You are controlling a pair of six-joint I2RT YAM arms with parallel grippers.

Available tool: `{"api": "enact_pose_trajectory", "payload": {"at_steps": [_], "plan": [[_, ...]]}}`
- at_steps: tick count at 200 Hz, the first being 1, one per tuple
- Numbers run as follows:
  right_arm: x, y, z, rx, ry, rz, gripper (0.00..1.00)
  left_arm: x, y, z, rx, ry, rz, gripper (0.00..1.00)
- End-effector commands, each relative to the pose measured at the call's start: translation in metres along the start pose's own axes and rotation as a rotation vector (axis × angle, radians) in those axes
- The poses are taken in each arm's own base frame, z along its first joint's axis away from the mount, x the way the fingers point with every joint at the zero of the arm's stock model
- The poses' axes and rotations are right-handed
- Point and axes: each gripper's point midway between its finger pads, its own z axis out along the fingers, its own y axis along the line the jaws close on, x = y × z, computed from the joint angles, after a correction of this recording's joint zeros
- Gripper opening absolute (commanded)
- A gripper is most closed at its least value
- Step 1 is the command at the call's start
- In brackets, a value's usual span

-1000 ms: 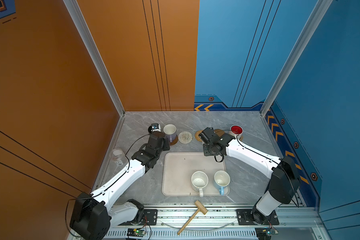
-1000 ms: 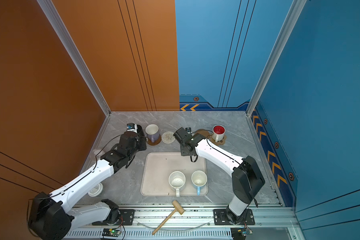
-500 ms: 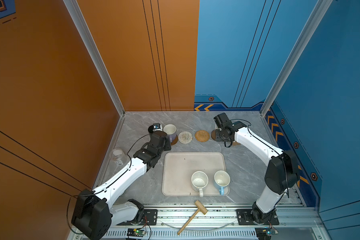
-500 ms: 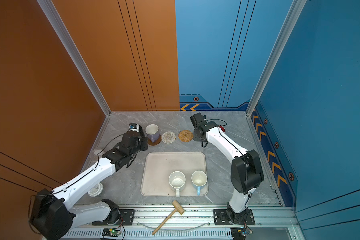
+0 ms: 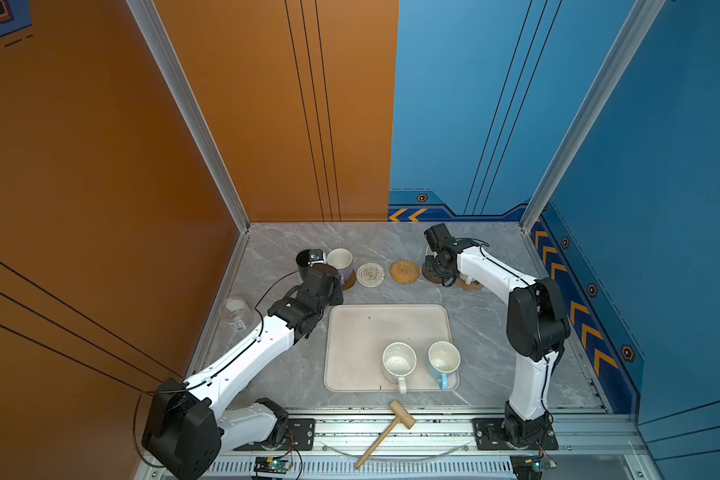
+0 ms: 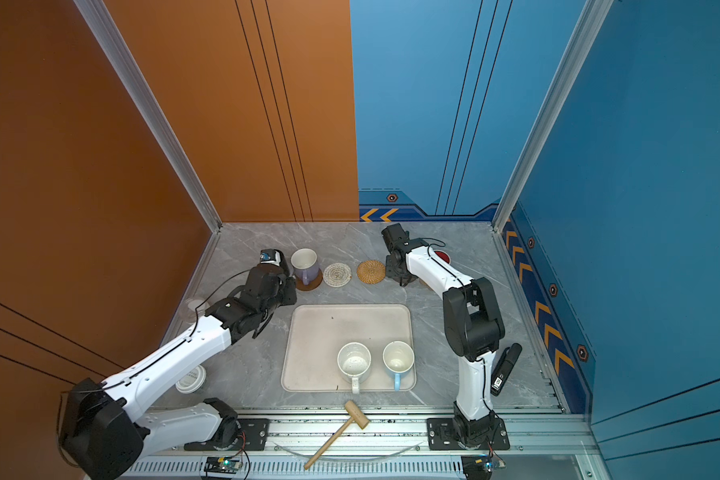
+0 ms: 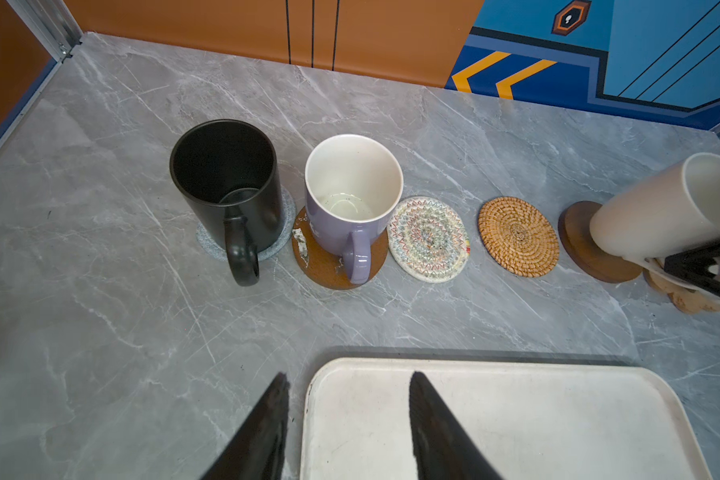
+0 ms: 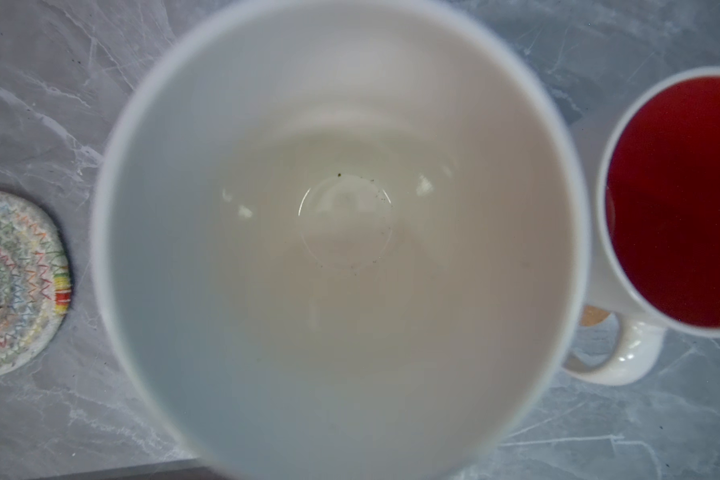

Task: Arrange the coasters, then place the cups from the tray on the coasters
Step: 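Lower the tall white mug onto the round wooden coaster and open right gripper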

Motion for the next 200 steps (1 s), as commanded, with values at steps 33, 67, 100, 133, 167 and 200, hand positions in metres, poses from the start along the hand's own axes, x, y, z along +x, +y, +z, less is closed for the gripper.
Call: {"api": "enact_pose_trajectory", "payload": {"at_steps": [33,67,100,133,167,200], "plan": [[-0.029,-0.004,-0.002,-0.005,-0.075,0.023,0.0,-0.002,0.002,-0.006,-0.02,-0.006,-0.018,0.49],[-0.026,-0.005,0.006,-0.003,-0.062,0.024,0.0,-0.002,0.002,-0.005,-0.02,-0.003,-0.019,0.49],[-0.024,-0.005,0.013,-0.004,-0.051,0.03,0.0,-0.001,0.001,-0.006,-0.019,-0.004,-0.02,0.49],[-0.022,-0.006,0.017,-0.003,-0.04,0.031,0.0,0.0,0.002,-0.005,-0.024,-0.001,-0.016,0.49],[-0.019,-0.007,0.017,0.001,-0.036,0.03,0.0,0.001,0.001,-0.006,-0.021,-0.001,-0.017,0.49],[-0.017,-0.009,0.016,0.004,-0.034,0.03,0.0,0.001,0.001,-0.007,-0.02,-0.003,-0.014,0.49]]}}
